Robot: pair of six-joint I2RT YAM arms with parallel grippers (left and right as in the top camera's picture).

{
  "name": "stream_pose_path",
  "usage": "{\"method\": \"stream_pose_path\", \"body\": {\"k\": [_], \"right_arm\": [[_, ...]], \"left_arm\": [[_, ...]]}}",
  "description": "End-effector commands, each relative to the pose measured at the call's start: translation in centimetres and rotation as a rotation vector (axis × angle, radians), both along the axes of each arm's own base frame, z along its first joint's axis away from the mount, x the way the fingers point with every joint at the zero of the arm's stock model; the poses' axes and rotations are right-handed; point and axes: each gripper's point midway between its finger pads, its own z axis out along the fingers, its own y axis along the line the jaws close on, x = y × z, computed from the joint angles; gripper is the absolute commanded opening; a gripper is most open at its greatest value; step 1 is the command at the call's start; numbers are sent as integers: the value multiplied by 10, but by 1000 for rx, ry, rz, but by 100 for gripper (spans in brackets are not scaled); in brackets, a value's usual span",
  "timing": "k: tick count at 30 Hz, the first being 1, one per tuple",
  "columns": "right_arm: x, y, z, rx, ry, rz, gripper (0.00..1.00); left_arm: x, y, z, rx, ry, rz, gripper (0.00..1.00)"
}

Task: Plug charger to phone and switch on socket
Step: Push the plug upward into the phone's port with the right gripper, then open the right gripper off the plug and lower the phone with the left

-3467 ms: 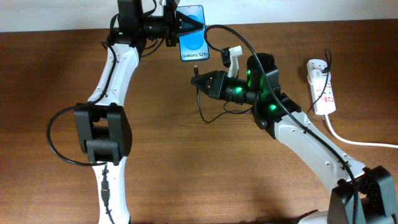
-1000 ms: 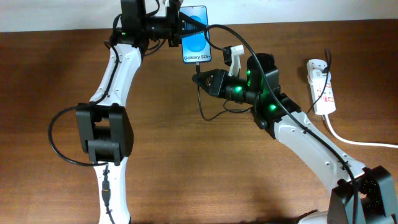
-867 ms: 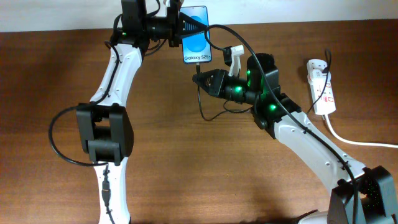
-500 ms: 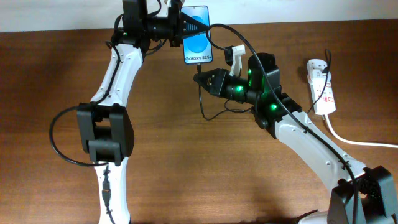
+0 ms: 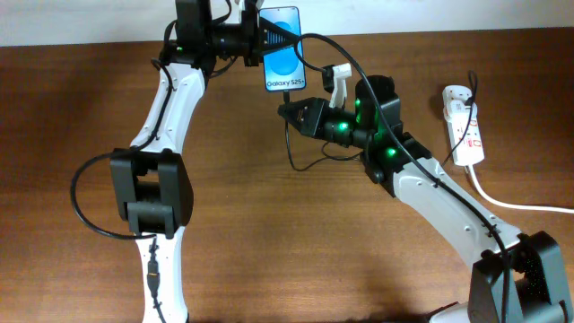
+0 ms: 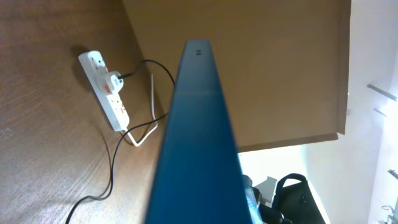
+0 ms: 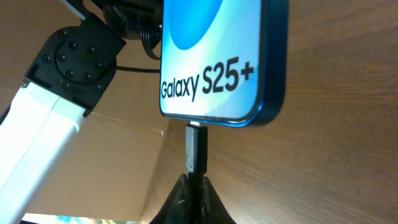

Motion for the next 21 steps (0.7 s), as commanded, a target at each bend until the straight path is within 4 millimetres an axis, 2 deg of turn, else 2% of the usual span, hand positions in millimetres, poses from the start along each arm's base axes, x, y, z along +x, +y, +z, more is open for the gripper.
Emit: {"method": "stream_pose_path", "body": {"k": [1,4,6,9,12,14,17,20,21], "right_arm": [[18,-22,5,-23,-26,-33,15],[10,-37,19,3,-29,9,31],[5,-47,19,-41,-34,-4,36],[-11,-73,-5,-175,39,-35,36],[-31,-90,-25,-313,93,-50,36],[-40,-102,-35,-385,133,-77,39],[-52,-108,-46,-427,191,-75,41],[-63,-119,-61,-506,247,-80,41],[-66,-123,-67,-534,266,-87,41]], "left_arm": [[-19,-6,12,-28,-10,-96,0],[-18,-1,13,-31,-9,-94,0],[-18,1,13,-33,-9,-97,0],[-19,11,14,-49,-81,-112,0],[-20,13,3,-53,-117,-111,0],[-21,13,-19,-47,-82,-104,0],[-22,14,-74,-1,46,-48,0],[-20,20,-110,47,104,15,0],[-21,22,-120,63,61,29,0]]}}
